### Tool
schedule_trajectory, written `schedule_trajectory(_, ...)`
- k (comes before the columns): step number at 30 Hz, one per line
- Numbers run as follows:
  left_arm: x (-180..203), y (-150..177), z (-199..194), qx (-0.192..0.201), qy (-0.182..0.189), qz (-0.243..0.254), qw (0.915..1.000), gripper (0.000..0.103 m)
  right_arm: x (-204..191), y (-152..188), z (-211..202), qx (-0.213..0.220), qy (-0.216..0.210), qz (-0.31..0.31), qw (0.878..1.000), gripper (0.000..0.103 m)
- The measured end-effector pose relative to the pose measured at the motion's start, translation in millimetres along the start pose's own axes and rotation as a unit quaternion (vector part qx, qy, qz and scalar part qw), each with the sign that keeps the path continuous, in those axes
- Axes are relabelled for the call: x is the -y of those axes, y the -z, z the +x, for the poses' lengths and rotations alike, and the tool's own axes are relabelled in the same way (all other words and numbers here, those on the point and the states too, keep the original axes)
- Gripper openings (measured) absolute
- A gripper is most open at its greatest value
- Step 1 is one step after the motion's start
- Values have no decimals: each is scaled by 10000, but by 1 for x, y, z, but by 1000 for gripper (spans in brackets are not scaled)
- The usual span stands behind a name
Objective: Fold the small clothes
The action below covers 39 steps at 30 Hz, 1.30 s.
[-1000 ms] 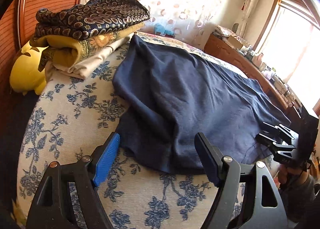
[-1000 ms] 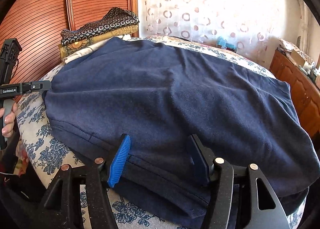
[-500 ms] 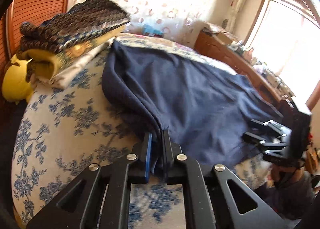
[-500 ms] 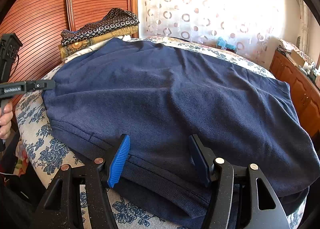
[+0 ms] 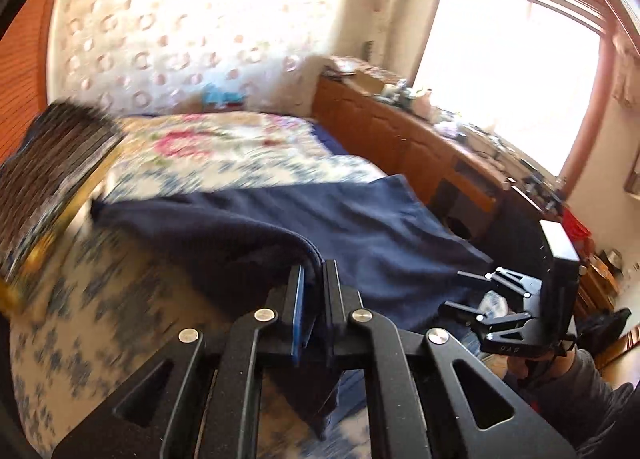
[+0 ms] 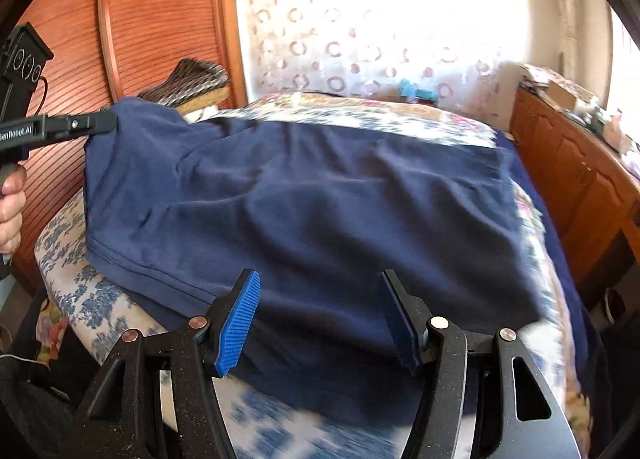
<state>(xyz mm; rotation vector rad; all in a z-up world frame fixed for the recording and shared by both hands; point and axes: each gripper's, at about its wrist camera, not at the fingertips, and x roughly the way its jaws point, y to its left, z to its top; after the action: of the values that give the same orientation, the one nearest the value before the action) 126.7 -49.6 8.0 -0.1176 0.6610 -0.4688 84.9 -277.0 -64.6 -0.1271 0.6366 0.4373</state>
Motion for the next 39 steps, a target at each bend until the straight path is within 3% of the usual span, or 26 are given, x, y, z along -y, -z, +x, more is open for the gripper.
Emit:
schedule_trajectory(6, 49, -32, 19, 22, 436, 407, 9982, 9, 45, 17, -30, 81, 207, 458, 9987, 63)
schedule_trajectory(15, 120, -65, 55, -143, 738, 1032, 9918, 9, 70, 36, -62, 259, 338, 767, 9961, 63)
schedule_trajectory(20, 150, -66, 70, -282, 870, 1286, 9875, 9, 80, 43, -80, 356, 511, 813, 9947, 63)
schedule_trajectory(27, 163, -49, 93, -701, 787, 1569, 9820, 10, 94, 54, -91, 351, 629, 1017, 9922, 63)
schedule_trajectory(29, 163, -46, 93, -729, 782, 1604, 9812, 17, 95, 55, -92, 323, 644, 1043, 9919, 63)
schedule_trajectory(36, 146, -42, 76, -577, 717, 1512, 9842, 79, 92, 51, -94, 342, 642, 1029, 9920, 63)
schedule_trajectory(39, 129, -40, 72, -574, 578, 1412, 9866, 79, 91, 47, -91, 348, 636, 985, 9925, 63)
